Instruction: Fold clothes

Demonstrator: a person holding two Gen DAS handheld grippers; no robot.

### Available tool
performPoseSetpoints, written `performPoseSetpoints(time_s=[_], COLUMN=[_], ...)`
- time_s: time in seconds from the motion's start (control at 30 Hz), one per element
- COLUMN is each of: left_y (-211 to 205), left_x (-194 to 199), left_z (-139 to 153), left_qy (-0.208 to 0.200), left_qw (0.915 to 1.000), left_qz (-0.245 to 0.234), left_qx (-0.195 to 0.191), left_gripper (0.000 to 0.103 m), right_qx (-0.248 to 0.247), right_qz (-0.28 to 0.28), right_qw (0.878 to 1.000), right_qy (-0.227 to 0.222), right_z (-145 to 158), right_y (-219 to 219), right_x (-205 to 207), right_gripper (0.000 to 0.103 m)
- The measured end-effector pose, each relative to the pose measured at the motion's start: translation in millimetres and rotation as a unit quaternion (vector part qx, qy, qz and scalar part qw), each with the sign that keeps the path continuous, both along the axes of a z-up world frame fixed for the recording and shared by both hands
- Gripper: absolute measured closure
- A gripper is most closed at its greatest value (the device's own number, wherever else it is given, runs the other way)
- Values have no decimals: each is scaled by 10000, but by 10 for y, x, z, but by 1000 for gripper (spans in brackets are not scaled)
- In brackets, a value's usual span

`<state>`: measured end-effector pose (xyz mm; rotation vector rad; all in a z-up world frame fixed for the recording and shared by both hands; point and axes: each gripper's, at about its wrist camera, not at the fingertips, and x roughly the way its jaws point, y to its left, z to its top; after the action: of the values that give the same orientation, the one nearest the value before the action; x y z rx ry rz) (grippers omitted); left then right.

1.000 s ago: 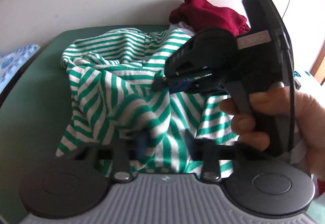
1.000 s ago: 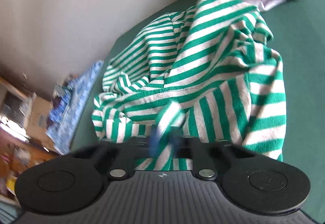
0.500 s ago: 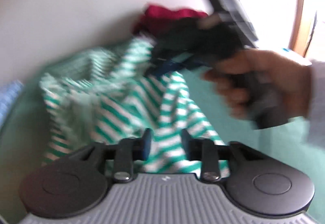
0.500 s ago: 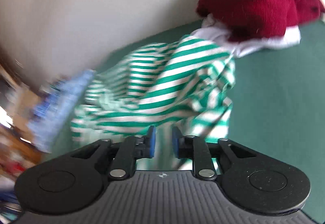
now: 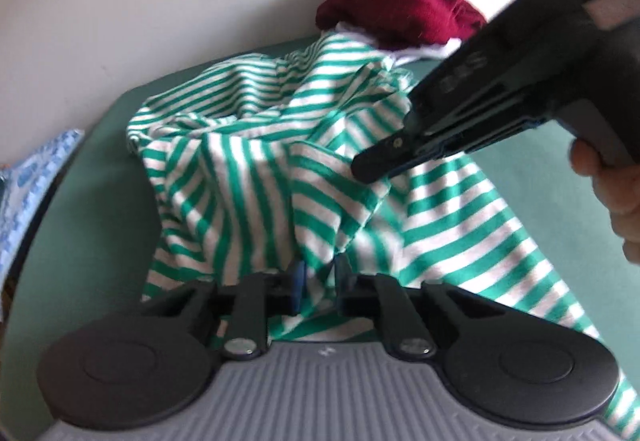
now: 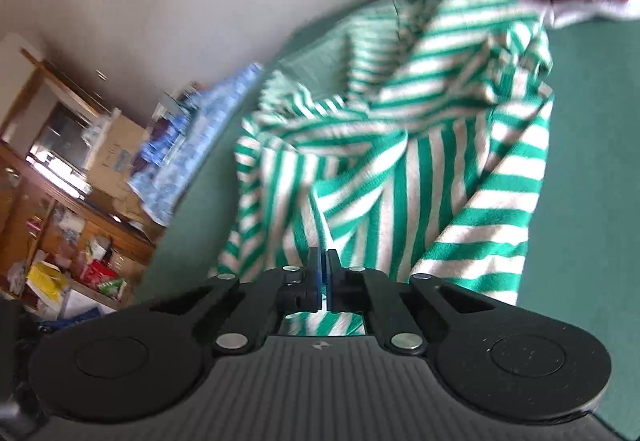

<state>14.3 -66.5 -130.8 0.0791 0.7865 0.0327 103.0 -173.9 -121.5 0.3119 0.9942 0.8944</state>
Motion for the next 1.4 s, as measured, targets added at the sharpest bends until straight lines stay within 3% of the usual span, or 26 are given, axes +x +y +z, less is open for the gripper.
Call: performPoseSetpoints(time_s=[0.13,0.2,0.27,0.3,0.33,0.37,0.5,0.53,0.57,0.63,0.7,0.8,0.93,1.03,1.1,1.17,1.2,1.3,1.33,1.37,1.4], left_y=[-200,-264,-295,-301,-307,-313,-386,-400,-413,-438,-457,-474,-482,-397,-276,-131,-37,273,373,473,571], left_x=[19,1,-51,-75,-80,-79,-55,-37,-16,25,35,56,36,-209,-509,-824,-993,-1494,-1661,-1816,-1967], left_z=[-119,-149,-132,-119,-113,-108,-110,-117,-125,-141,-123,-124,-132,18,120,212,244,311,325,328,327], left_qy=[60,37,-13,-19,-22,-23,-49,-47,-39,-25,-22,-15,28,-150,-214,-225,-184,-13,52,128,206], left_qw=[9997,9991,9984,9983,9982,9980,9968,9966,9965,9963,9965,9970,9970,9968,9976,9986,9993,9990,9978,9961,9940], left_qz=[-163,-228,-304,-332,-341,-344,-467,-500,-528,-584,-603,-606,-645,-680,-554,-360,-192,419,652,861,1063], left_qx=[156,367,478,482,502,528,654,654,648,636,571,479,424,398,357,307,258,140,131,146,167], left_gripper=[92,79,66,66,66,66,64,63,63,66,72,70,67,55,51,49,49,50,50,50,51], right_qx=[-686,-762,-411,-243,-195,-188,-763,-874,-986,-1083,-907,-810,-1098,-988,-731,-603,-635,-917,-1027,-1109,-1156], right_qz=[64,-68,-372,-549,-661,-748,-891,-877,-863,-850,-927,-1239,-1344,-1491,-1357,-971,-759,-223,-338,-505,-685], right_qw=[9976,9970,9984,9980,9972,9961,9908,9894,9879,9851,9833,9809,9787,9770,9788,9844,9874,9937,9925,9907,9897], right_qy=[-48,-81,-104,-180,-302,-433,-681,-756,-831,-1028,-1278,-1259,-1097,-1160,-1349,-1338,-1238,-606,-574,-599,-501], right_z=[-77,-86,-35,9,31,42,-44,-63,-82,-72,30,3,-192,-40,132,202,173,-98,-137,-157,-150], right_y=[7,10,-14,-10,52,133,514,548,582,605,531,369,342,252,189,165,172,209,172,125,80], right_x=[-22,6,84,132,190,251,505,509,513,495,429,427,498,400,255,110,55,10,8,5,21], right_gripper=[100,93,79,71,55,53,63,72,91,98,98,99,99,87,84,59,56,67,88,96,94])
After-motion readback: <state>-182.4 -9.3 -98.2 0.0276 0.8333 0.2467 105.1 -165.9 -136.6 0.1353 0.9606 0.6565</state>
